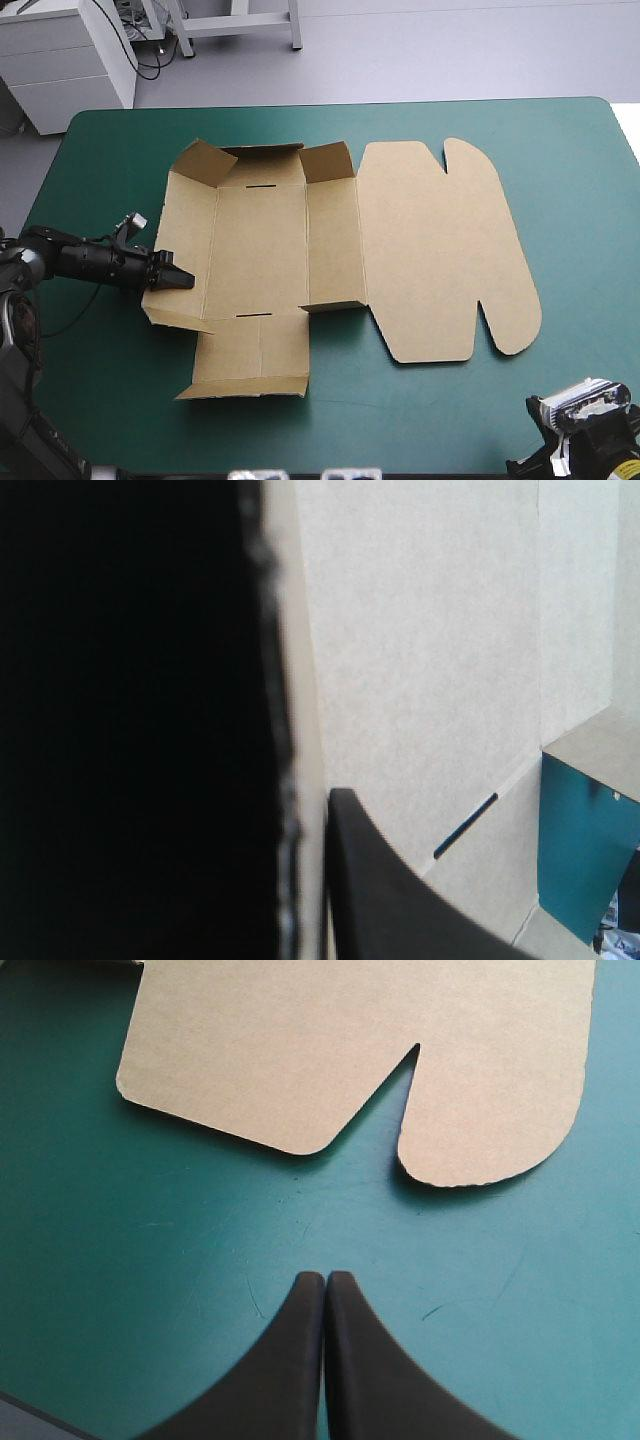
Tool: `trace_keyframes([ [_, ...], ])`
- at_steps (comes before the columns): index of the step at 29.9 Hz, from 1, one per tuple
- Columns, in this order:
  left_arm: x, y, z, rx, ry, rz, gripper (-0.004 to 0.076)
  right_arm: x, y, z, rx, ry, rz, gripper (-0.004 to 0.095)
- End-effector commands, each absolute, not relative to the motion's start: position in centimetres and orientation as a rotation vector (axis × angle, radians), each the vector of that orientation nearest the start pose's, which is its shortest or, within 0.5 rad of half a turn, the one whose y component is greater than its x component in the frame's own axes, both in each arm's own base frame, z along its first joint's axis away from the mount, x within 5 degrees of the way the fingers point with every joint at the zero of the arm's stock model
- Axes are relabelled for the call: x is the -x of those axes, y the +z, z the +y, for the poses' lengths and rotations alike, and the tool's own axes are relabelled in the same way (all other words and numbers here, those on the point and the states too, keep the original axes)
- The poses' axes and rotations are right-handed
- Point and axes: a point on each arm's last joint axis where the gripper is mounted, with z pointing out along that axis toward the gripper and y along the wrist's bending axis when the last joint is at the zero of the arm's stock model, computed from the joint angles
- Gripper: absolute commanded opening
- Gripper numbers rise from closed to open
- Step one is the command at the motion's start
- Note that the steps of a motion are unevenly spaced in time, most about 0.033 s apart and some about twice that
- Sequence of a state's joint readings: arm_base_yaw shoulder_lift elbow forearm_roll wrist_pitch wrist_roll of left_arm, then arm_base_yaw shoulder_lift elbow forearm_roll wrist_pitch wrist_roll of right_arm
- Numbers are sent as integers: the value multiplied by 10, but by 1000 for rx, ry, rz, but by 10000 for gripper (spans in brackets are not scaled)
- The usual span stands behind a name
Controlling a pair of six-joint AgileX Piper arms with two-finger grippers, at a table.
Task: Fold the box
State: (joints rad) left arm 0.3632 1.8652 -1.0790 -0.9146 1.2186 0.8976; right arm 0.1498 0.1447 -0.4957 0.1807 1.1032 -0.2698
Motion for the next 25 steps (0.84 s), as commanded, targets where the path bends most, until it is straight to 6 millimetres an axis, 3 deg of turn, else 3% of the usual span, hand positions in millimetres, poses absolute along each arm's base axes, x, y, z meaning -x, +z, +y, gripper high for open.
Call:
trace_keyframes([
  [1, -321, 191, 40, -170, -1175, 2642, -8, -15, 285, 17, 436, 165, 2104, -14],
  [9, -322, 203, 30, -212, -1277, 2549, -8, -15, 285, 17, 436, 165, 2104, -14],
  [13, -324, 225, 17, -335, -1217, 2524, -8, -15, 285, 17, 436, 165, 2104, -14],
  [18, -330, 283, -12, -609, -1043, 2416, -8, -15, 285, 17, 436, 165, 2104, -14],
  [25, -325, 383, -66, -1010, -558, 2293, -8, -15, 285, 17, 436, 165, 2104, -14],
])
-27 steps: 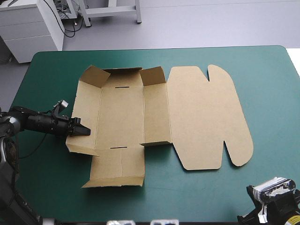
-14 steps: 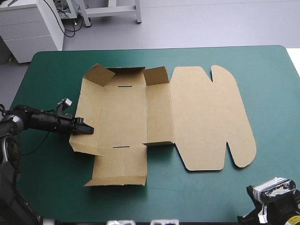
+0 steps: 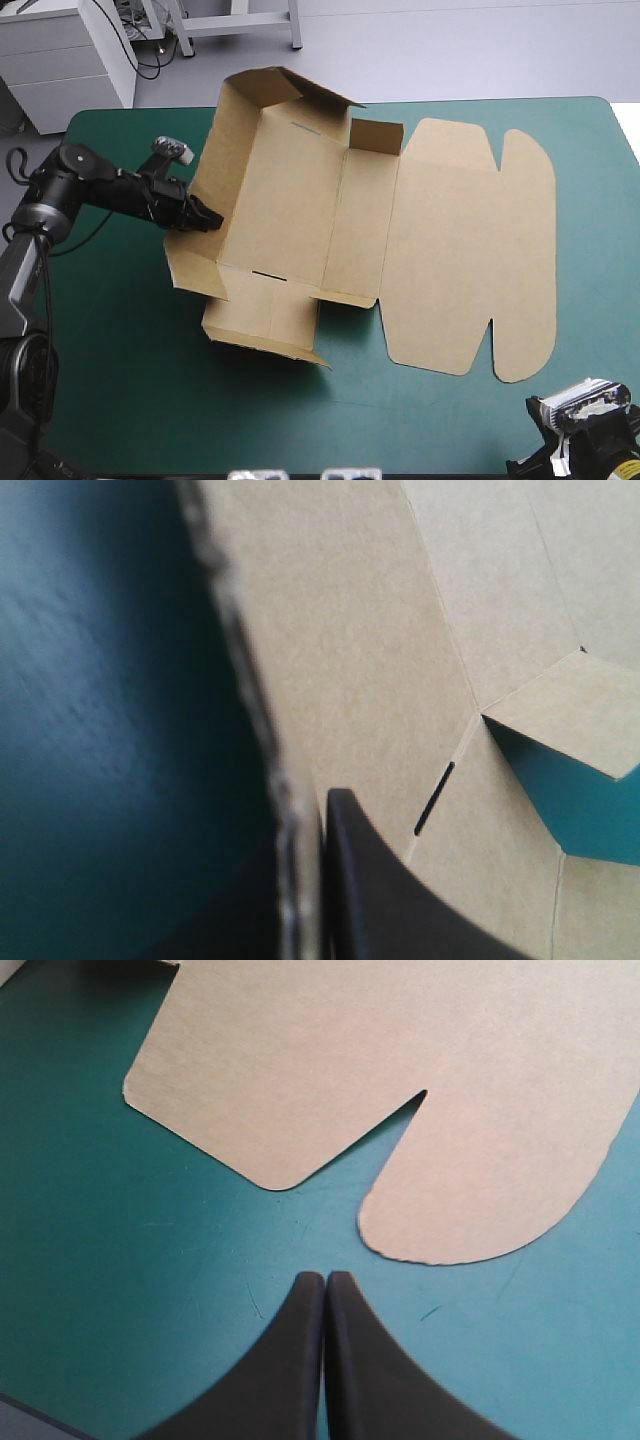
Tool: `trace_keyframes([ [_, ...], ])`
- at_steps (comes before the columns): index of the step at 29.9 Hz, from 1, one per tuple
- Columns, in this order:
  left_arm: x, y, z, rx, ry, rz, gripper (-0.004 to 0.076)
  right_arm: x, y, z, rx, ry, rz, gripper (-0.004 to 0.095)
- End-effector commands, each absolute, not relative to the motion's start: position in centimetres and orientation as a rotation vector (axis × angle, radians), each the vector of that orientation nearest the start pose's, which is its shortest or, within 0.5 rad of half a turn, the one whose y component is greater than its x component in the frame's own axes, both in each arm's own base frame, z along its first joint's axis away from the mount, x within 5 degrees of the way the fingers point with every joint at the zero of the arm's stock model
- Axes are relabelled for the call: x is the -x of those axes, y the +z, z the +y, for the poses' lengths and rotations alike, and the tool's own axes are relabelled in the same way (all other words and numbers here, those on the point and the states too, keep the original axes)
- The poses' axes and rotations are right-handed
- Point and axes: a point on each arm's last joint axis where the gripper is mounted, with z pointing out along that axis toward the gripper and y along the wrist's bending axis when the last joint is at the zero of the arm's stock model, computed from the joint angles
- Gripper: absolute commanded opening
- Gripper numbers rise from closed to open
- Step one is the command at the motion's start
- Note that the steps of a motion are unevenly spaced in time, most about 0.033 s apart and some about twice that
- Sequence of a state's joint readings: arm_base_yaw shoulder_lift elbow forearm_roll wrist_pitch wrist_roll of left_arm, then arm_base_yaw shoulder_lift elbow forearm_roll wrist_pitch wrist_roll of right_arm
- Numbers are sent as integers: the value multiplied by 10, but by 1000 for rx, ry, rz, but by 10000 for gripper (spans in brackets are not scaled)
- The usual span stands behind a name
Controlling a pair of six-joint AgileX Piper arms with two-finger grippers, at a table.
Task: Fold the box
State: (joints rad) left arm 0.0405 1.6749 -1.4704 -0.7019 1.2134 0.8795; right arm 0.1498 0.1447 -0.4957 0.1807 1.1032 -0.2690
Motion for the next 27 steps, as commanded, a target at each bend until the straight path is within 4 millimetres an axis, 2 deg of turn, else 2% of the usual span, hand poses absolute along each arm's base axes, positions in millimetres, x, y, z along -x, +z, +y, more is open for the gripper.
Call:
trace_keyframes([
  [1, -323, 396, -74, -1050, -479, 2271, -8, -15, 285, 17, 436, 165, 2104, -14],
  [6, -312, 448, -107, -1196, -146, 2099, -8, -15, 285, 17, 436, 165, 2104, -14],
  [10, -304, 468, -132, -1276, 37, 1962, -8, -15, 285, 17, 436, 165, 2104, -14],
  [13, -301, 472, -147, -1321, 161, 1883, -8, -15, 285, 17, 436, 165, 2104, -14],
  [20, -308, 462, -187, -1439, 455, 1711, -8, -15, 285, 17, 436, 165, 2104, -14],
  [27, -314, 460, -216, -1442, 562, 1542, -8, -15, 285, 17, 431, 168, 2105, -14],
])
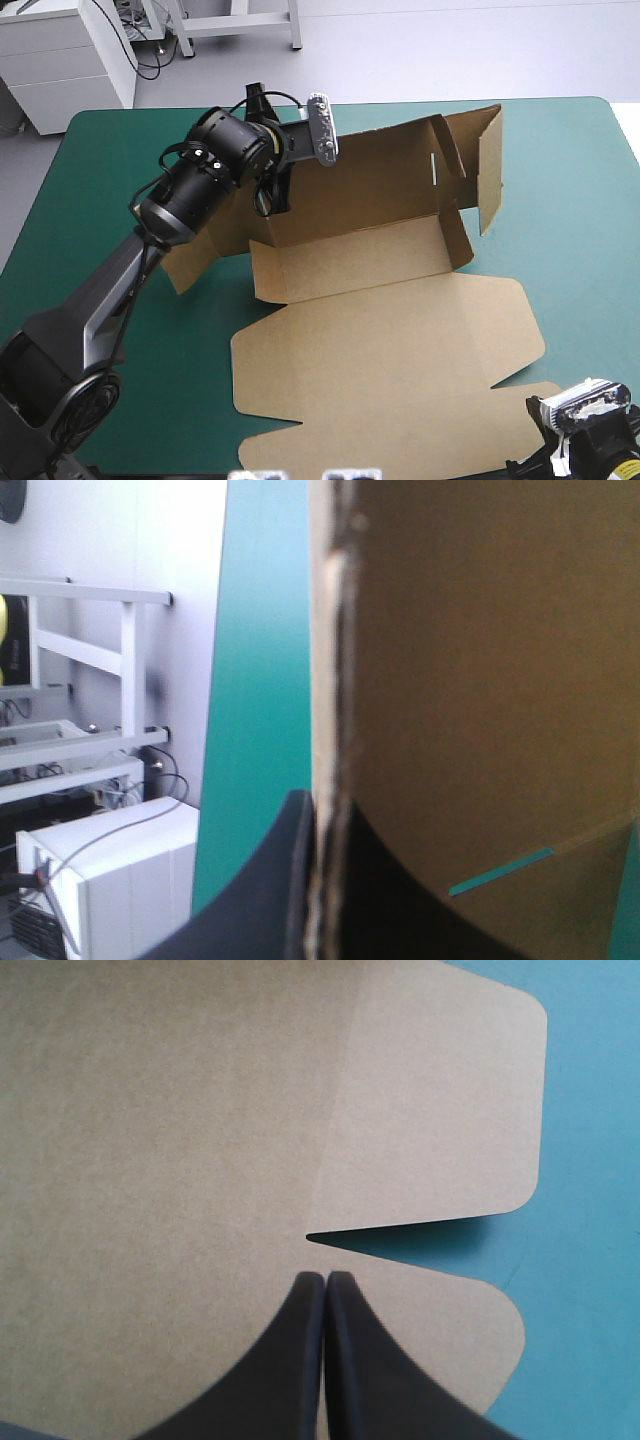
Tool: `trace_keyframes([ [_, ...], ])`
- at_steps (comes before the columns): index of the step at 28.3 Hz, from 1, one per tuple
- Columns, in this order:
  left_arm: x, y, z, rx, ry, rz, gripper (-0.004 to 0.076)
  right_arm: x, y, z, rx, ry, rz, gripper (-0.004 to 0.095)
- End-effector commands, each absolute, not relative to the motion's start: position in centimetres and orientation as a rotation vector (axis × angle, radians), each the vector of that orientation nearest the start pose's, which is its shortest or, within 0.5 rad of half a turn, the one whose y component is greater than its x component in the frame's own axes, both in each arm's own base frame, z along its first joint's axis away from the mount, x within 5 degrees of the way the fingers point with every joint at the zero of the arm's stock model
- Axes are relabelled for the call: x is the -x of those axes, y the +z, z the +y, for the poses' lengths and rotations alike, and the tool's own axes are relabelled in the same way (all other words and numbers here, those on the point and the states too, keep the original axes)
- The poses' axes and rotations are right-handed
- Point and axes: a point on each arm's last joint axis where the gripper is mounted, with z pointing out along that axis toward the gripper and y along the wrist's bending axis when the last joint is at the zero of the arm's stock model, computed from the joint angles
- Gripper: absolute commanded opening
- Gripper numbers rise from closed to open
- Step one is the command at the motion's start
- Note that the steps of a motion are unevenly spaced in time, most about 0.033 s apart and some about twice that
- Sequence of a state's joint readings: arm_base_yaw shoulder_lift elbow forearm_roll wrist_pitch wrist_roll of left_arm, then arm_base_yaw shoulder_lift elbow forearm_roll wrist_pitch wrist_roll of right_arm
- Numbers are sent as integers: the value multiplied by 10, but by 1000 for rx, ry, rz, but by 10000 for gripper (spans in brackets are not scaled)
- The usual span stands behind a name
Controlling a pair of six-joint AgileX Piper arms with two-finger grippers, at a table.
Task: Fold the box
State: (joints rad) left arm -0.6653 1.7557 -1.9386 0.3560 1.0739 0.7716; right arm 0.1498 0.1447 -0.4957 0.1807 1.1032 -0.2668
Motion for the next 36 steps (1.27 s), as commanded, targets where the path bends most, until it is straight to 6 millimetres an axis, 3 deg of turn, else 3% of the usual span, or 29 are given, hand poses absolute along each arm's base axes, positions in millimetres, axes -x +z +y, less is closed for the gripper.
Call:
trace_keyframes([
  [1, -316, 462, -220, -1432, 581, 1500, -8, -15, 285, 17, 431, 168, 2105, -14],
  [5, -321, 469, -226, -1402, 664, 1363, -8, -15, 285, 17, 431, 168, 2105, -14],
  [15, -335, 464, -236, -1410, 768, 1226, -8, -15, 285, 17, 427, 170, 2106, -14],
  [19, -339, 447, -241, -1445, 750, 1237, -8, -15, 285, 17, 427, 170, 2106, -14],
  [23, -349, 414, -243, -1530, 762, 1271, -8, -15, 285, 17, 427, 170, 2106, -14],
  [27, -354, 394, -245, -1545, 743, 1272, -8, -15, 285, 17, 427, 170, 2106, -14],
  [36, -362, 384, -244, -1414, 726, 1382, -8, -15, 288, 20, 348, 252, 2099, -14],
])
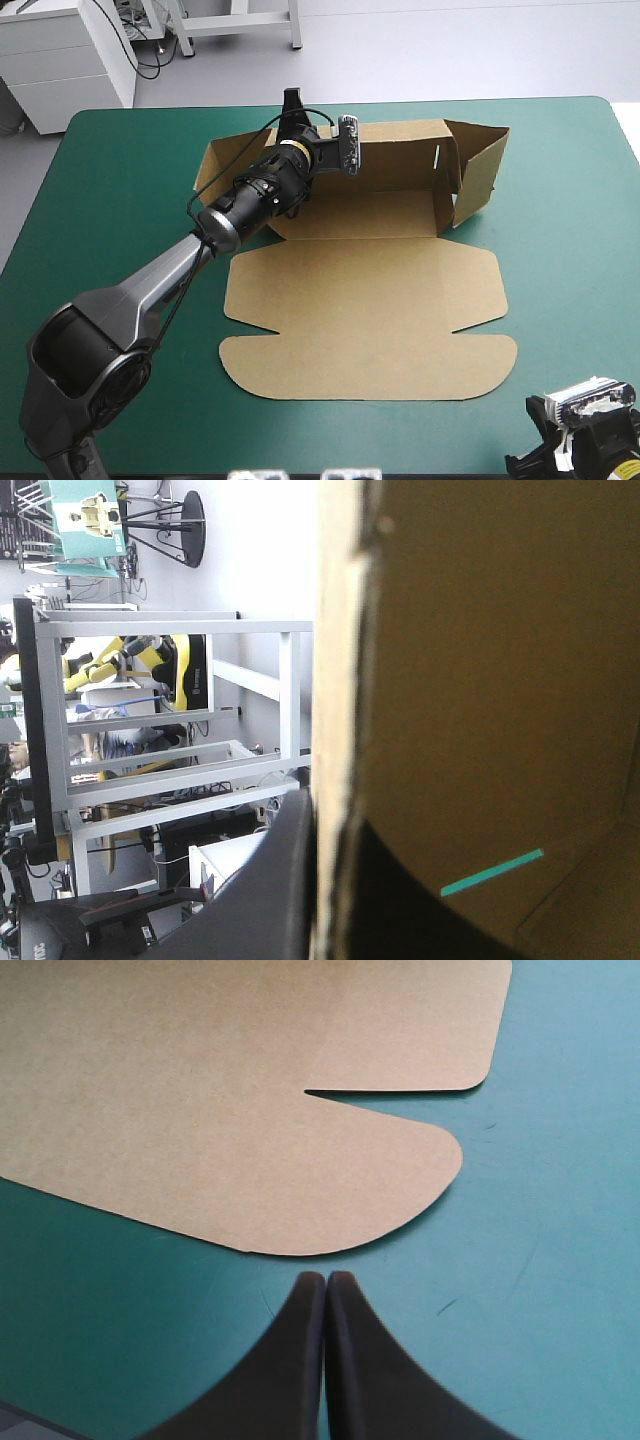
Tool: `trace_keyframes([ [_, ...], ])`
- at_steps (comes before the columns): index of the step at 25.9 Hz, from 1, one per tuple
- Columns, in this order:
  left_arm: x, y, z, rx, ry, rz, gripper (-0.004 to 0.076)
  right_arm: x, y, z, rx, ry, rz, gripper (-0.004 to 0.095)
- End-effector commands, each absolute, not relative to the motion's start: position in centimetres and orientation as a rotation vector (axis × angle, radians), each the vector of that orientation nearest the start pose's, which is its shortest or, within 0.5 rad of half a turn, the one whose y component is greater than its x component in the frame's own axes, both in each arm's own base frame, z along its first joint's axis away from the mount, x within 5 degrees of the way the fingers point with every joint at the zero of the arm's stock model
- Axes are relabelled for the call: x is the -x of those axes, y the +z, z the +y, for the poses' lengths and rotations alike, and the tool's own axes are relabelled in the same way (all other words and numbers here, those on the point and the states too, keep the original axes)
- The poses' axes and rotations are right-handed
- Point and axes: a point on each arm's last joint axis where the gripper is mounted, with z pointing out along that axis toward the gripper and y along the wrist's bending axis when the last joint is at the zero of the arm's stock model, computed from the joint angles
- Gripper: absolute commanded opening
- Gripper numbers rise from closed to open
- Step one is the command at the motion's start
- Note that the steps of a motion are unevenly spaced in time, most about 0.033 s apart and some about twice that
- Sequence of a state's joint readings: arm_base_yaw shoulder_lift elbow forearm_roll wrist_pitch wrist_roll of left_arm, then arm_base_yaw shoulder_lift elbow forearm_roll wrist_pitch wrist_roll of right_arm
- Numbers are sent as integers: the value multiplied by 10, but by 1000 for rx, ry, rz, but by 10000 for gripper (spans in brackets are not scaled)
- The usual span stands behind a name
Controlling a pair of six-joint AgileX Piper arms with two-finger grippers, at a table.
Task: Fold the box
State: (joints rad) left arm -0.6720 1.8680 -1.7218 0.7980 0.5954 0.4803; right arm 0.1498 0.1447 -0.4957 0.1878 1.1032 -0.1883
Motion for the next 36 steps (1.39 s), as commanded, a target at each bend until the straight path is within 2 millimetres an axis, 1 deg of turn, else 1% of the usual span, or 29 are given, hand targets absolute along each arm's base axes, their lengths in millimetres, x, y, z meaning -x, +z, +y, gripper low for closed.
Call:
trace_keyframes([
  [1, -362, 384, -244, -1414, 726, 1382, -8, -15, 290, 21, 350, 268, 2085, -14],
  [3, -362, 384, -243, -1415, 727, 1387, -8, -15, 301, 22, 338, 287, 2009, -14],
  [5, -361, 382, -245, -1400, 670, 1424, -8, -13, 327, 20, 303, 264, 1845, -14],
  [7, -360, 381, -246, -1392, 642, 1437, -8, -14, 341, 18, 282, 240, 1760, -14],
  [9, -360, 382, -247, -1387, 628, 1421, -8, -20, 360, 14, 276, 162, 1676, -14],
  [11, -360, 382, -247, -1387, 628, 1421, -8, -38, 385, 13, 296, 86, 1671, -14],
  [13, -360, 382, -247, -1421, 659, 1396, -8, -63, 414, 16, 308, 58, 1700, -14],
  [14, -360, 382, -247, -1431, 667, 1390, -8, -79, 426, 18, 311, 56, 1719, -14],
  [15, -360, 382, -247, -1439, 674, 1383, -8, -85, 436, 19, 311, 56, 1718, -14],
  [20, -360, 382, -246, -1444, 679, 1386, -8, -129, 476, 27, 306, 84, 1731, -14],
  [23, -360, 381, -245, -1449, 689, 1400, -8, -154, 496, 31, 303, 91, 1720, -14],
  [26, -363, 381, -244, -1469, 752, 1362, -8, -180, 514, 35, 313, 79, 1724, -14],
  [29, -365, 378, -246, -1485, 785, 1336, -8, -202, 523, 38, 334, 66, 1782, -14],
  [30, -368, 377, -244, -1475, 774, 1350, -8, -213, 526, 39, 341, 63, 1804, -14],
  [33, -374, 371, -242, -1456, 743, 1380, -8, -239, 529, 43, 357, 64, 1859, -14],
  [35, -378, 368, -239, -1448, 730, 1397, -8, -257, 528, 46, 357, 65, 1890, -14],
  [36, -378, 368, -239, -1438, 709, 1408, -8, -268, 524, 48, 355, 72, 1920, -14],
])
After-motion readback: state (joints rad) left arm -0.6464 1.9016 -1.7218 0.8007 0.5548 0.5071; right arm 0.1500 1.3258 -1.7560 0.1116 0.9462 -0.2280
